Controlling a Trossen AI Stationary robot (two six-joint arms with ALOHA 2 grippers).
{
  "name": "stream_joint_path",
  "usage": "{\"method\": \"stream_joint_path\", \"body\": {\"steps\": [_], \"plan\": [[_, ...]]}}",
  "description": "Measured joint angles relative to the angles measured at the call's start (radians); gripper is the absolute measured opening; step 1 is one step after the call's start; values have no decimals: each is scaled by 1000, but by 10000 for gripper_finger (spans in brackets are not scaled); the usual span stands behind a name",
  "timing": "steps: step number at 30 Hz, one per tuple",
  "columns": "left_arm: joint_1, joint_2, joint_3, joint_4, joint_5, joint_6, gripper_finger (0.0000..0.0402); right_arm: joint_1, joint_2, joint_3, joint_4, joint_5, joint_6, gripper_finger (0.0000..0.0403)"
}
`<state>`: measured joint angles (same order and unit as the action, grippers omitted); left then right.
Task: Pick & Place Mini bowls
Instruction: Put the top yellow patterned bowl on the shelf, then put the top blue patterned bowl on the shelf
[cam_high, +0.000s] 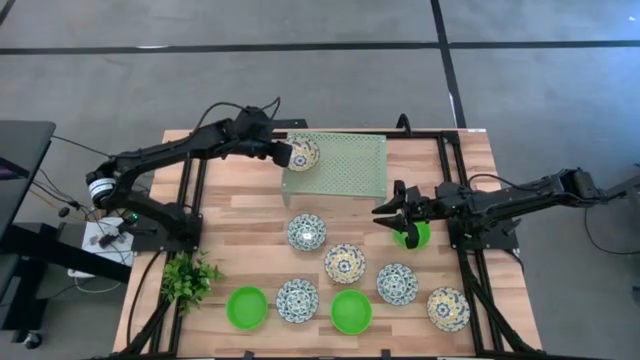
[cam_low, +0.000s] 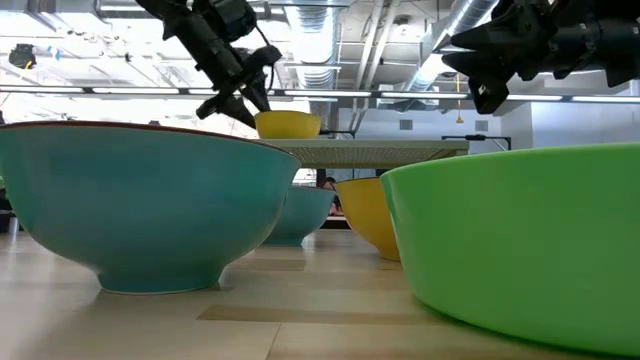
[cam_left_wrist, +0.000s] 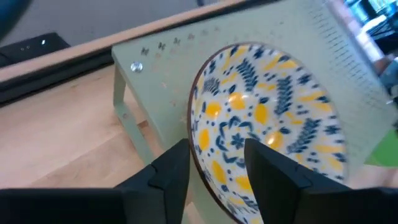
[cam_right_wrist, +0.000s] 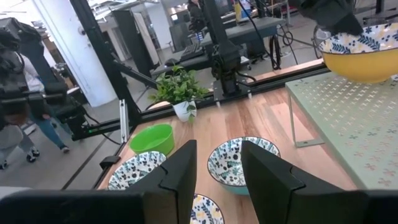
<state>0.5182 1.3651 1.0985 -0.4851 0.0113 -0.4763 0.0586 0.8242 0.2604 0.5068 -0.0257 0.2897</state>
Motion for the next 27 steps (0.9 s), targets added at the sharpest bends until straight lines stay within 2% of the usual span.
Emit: {"method": "stream_joint_path", "body": {"steps": [7, 14, 23, 27], "plan": [[-21, -155, 0, 10, 0, 0, 153, 0, 0, 0, -9, 0, 0, 122], [-116, -314, 0, 9, 0, 68, 152, 0, 0, 0, -15, 0, 0, 122], [-370, -386, -2, 9, 0, 210, 143, 1, 0, 0, -37, 0, 0, 122], [-508, -385, -67, 14, 1, 283, 138, 1, 0, 0, -37, 0, 39, 122]]}}
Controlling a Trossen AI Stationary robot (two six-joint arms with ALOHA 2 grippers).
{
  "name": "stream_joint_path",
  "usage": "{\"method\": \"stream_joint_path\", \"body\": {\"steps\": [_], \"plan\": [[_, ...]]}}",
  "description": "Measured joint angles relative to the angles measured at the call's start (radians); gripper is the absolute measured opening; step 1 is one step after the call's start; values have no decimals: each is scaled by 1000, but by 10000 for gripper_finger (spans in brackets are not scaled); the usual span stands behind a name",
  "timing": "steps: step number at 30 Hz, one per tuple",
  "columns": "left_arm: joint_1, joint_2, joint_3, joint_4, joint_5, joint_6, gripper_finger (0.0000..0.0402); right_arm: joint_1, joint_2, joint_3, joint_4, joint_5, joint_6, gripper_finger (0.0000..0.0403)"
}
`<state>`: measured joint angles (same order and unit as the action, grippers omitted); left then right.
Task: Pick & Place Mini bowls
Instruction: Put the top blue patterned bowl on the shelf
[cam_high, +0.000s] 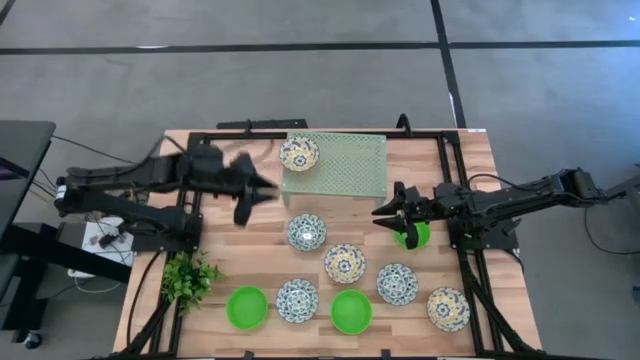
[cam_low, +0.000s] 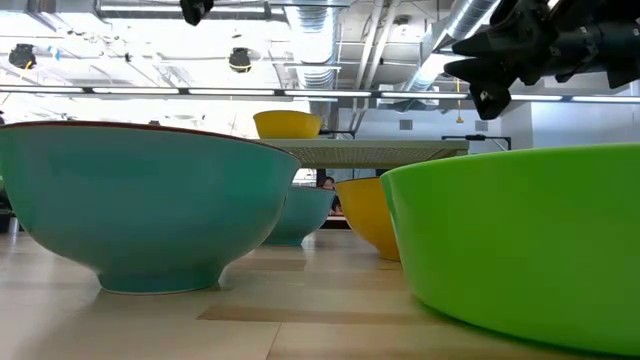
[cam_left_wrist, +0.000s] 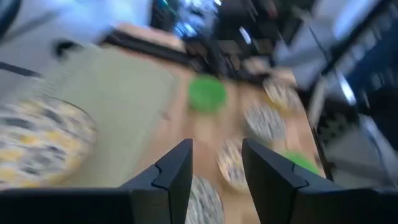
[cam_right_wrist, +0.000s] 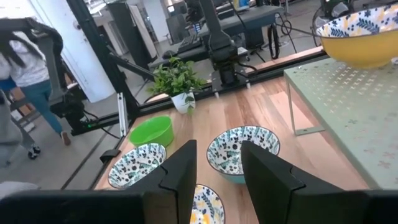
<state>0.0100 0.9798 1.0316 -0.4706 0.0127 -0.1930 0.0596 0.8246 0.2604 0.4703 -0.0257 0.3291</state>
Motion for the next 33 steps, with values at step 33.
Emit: {"method": "stream_joint_path", "body": {"steps": [33], "plan": [[-297, 1, -503, 534, -140, 2, 116, 79, 541, 426, -420, -51, 65, 122]]}}
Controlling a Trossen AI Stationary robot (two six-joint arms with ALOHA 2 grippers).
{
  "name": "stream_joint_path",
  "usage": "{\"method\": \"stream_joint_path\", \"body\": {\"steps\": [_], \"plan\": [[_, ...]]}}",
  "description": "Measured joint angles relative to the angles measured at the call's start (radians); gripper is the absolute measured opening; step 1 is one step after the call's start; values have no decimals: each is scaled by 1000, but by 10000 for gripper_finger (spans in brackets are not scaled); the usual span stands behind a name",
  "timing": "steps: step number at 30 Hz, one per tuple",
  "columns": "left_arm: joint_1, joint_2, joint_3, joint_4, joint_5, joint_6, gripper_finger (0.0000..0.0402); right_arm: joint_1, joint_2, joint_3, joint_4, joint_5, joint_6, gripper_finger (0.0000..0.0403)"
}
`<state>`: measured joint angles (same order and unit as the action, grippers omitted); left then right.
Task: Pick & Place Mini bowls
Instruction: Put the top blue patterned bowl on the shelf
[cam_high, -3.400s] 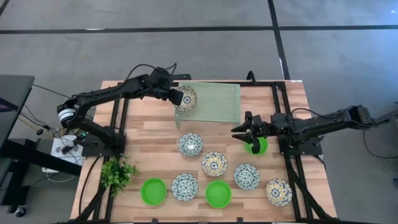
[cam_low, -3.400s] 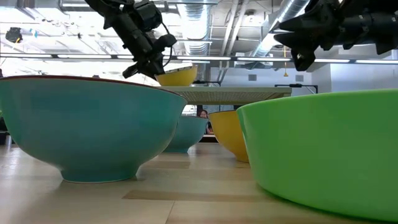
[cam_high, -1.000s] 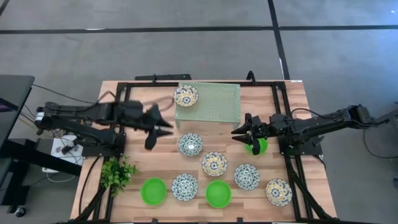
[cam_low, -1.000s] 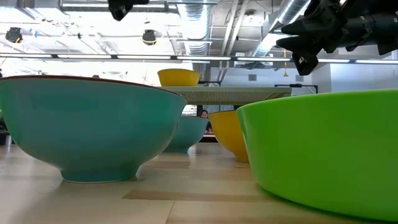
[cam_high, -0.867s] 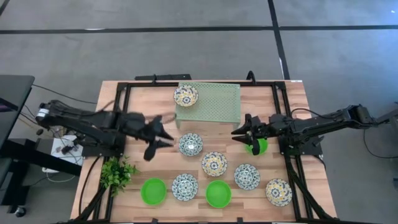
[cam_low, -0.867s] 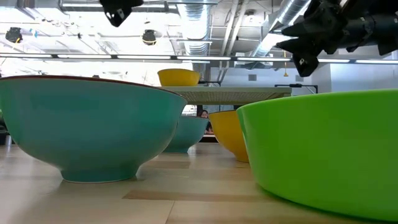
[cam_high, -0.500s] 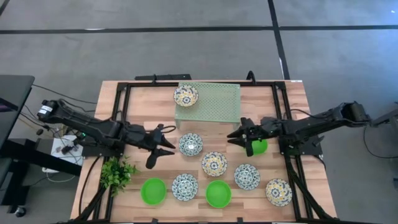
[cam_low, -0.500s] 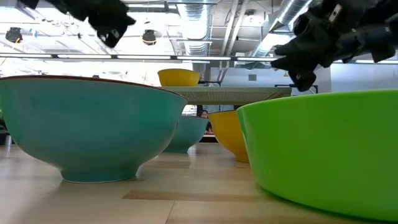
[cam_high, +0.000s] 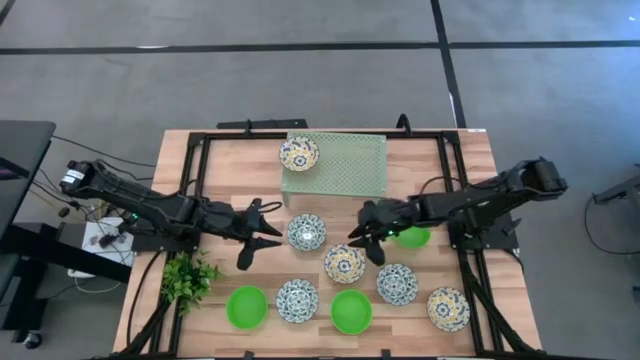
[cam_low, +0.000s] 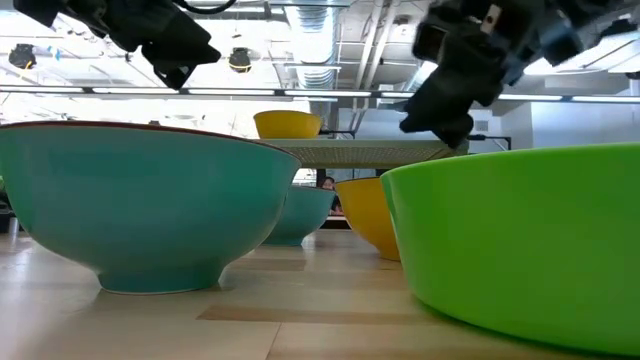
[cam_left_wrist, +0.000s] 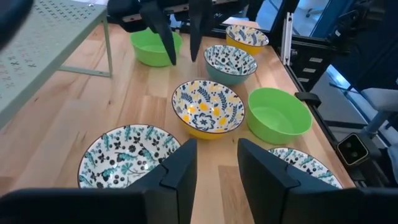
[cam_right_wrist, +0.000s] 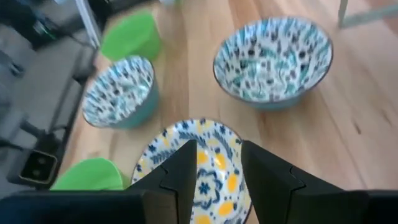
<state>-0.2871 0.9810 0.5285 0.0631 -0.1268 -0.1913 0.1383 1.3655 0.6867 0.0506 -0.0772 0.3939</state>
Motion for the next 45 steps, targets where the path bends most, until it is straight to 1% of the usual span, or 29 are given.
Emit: {"method": "stream_joint_path", "body": {"steps": [4, 8, 14, 18, 20, 23, 26, 29, 31, 34, 37, 42, 45], "plan": [[0, 0, 0, 6, 0, 0, 116, 0, 73, 134, -220, 20, 0, 122], [0, 0, 0, 6, 0, 0, 116, 0, 147, 221, -354, 25, 0, 122], [1, 0, 0, 6, 0, 0, 116, -5, 232, 301, -370, 15, -1, 122], [1, 0, 0, 6, 0, 0, 116, -11, 274, 346, -432, -4, -11, 122], [1, 0, 0, 6, 0, 0, 116, -12, 283, 359, -423, -3, -49, 122], [1, 0, -1, 6, 0, 0, 116, -18, 307, 375, -335, -2, -142, 122], [1, 0, -1, 6, 0, 0, 116, -19, 339, 395, -263, -1, -325, 122], [1, 0, -1, 11, 1, 0, 115, -19, 380, 419, -235, -4, -527, 122], [1, 0, -2, 14, 1, 0, 116, -19, 427, 446, -215, -4, -594, 122], [1, 0, -2, 17, 1, 0, 117, -19, 499, 510, -218, -4, -611, 122], [1, 0, -2, 22, 1, 0, 117, -19, 562, 590, -270, -4, -615, 122], [1, 0, -2, 25, 1, 0, 116, -22, 633, 721, -456, -4, -655, 122], [1, 0, -2, 27, 1, 0, 116, -22, 653, 767, -537, -4, -657, 122]]}}
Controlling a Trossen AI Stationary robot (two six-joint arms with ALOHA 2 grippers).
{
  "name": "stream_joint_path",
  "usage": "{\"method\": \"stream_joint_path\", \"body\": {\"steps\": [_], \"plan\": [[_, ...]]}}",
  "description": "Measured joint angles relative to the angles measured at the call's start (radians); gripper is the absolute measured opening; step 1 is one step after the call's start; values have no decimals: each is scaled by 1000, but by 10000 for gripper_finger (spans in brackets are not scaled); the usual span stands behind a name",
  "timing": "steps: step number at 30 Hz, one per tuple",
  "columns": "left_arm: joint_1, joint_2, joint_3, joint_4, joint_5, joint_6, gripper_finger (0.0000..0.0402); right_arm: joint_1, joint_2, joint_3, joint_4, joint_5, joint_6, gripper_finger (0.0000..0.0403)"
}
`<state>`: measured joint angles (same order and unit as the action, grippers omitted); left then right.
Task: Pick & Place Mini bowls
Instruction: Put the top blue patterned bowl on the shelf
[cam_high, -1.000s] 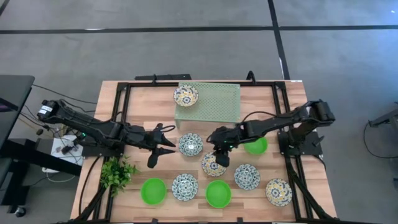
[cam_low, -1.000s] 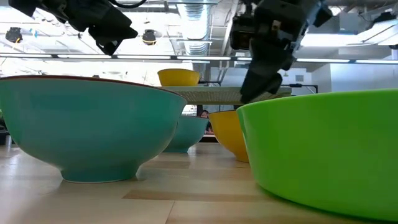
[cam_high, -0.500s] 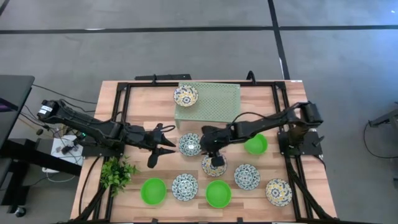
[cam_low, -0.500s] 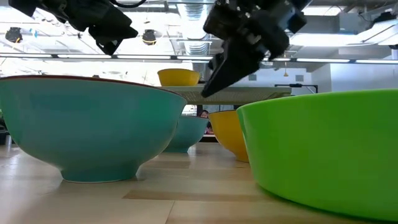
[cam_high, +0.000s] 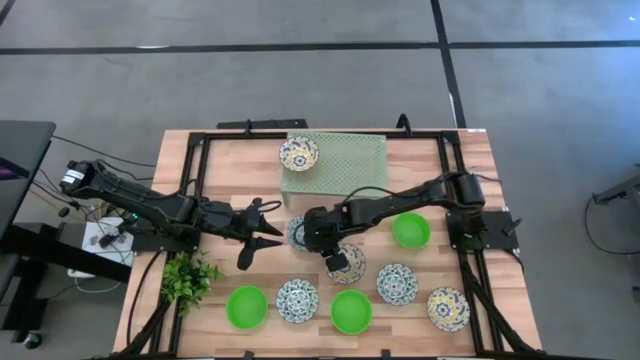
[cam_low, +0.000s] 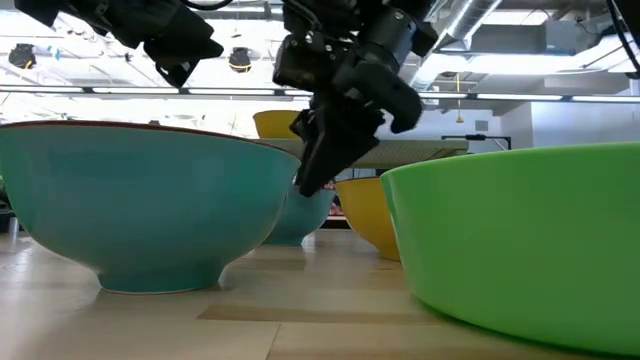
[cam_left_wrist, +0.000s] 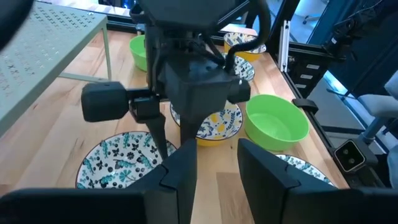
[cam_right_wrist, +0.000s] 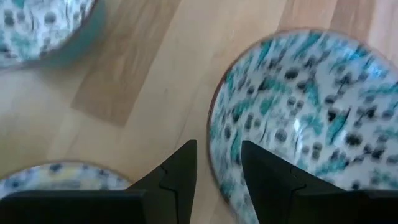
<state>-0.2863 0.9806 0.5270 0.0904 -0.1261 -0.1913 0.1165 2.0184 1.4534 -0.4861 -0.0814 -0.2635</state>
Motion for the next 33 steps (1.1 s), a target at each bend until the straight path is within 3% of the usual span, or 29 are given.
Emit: {"method": "stream_joint_path", "body": {"steps": [15, 19, 24, 30, 33], "plan": [[0, 0, 0, 1, 0, 0, 116, 0, 71, 28, -53, 13, -55, 120], [0, 0, 0, 1, 0, 0, 116, 2, 75, 28, -44, 37, -46, 90], [0, 0, 0, 1, 0, 0, 116, 0, 60, 35, -25, 51, -43, 17], [0, 0, 0, 2, 0, 0, 116, 12, 41, 73, -135, 49, 36, 26], [0, 0, 0, 1, 0, 0, 116, 22, 14, 118, -219, 67, 65, 11]]}}
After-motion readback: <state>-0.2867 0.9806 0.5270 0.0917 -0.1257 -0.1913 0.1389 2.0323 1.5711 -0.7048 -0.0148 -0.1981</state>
